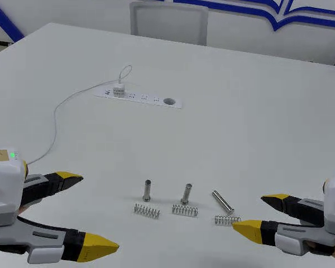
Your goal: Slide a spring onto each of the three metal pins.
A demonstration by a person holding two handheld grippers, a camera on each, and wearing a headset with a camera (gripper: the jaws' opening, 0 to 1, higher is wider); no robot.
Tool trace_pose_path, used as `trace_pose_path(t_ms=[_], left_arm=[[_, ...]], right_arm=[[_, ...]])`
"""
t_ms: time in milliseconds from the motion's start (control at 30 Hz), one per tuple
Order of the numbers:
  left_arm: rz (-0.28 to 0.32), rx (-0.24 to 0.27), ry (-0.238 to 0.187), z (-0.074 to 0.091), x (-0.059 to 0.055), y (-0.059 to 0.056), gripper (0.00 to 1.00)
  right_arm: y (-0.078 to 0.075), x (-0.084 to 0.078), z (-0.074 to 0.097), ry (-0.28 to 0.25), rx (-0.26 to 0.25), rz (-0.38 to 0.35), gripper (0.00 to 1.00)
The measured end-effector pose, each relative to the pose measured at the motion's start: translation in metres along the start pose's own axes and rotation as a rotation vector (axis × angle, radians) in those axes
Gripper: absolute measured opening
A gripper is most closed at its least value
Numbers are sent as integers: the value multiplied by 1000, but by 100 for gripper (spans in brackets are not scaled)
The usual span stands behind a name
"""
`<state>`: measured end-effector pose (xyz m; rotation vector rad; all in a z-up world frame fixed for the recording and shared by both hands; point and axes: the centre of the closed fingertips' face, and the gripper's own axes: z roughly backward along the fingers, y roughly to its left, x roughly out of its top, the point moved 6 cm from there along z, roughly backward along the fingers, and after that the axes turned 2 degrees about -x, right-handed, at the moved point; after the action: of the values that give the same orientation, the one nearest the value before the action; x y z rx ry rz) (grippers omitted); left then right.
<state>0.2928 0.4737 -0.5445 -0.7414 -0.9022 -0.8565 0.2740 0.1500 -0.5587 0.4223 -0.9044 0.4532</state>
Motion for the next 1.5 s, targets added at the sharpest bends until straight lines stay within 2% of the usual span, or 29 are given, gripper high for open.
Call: trace_pose_path(t_ms=[133,200,500,667,800,1033,1167,1333,1500], left_arm=[[21,4,-17,1,1,3,100],[23,5,-20,1,1,3,99],[35,3,-8,1,-4,3,99],[43,14,-7,2,-7,5,98],[41,16,-8,3,-6,5,97],[-8,28,14,4,-6,5,96],[-25,33,21,7,-7,4,96],[-23,54,16,12,-7,9,95],[-9,70,9,15,-8,12,94]], right_arm=[[-1,0,-4,4,-2,7,61],[-2,-2,-8,24,-1,19,60],[-6,10,-27,25,3,41,58],[-11,13,-37,39,-14,51,55],[-12,13,-45,45,-8,51,53],[-15,9,-57,64,-12,44,52],[-16,5,-64,92,-12,53,51],[-21,3,-72,105,-22,67,46],[-29,2,-78,111,-43,42,43]])
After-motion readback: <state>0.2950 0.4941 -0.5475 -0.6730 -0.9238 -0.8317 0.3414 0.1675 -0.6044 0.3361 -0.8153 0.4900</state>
